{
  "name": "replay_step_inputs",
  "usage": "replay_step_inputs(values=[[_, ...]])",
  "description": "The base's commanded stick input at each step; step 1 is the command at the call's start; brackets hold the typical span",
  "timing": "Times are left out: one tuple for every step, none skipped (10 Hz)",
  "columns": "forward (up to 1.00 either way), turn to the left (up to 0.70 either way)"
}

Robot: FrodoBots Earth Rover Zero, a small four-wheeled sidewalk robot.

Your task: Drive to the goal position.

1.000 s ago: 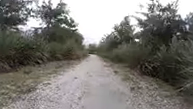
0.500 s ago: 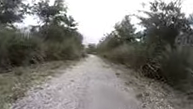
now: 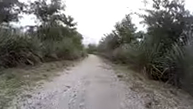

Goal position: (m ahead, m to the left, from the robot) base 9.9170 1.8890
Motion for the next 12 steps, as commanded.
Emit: replay_step_inputs(values=[[0.50,0.00],[0.50,0.00],[0.50,0.00],[0.50,0.00],[0.50,0.00],[0.50,0.00],[0.50,0.00],[0.50,0.00],[0.50,0.00],[0.50,0.00],[0.50,0.00],[0.50,0.00]])
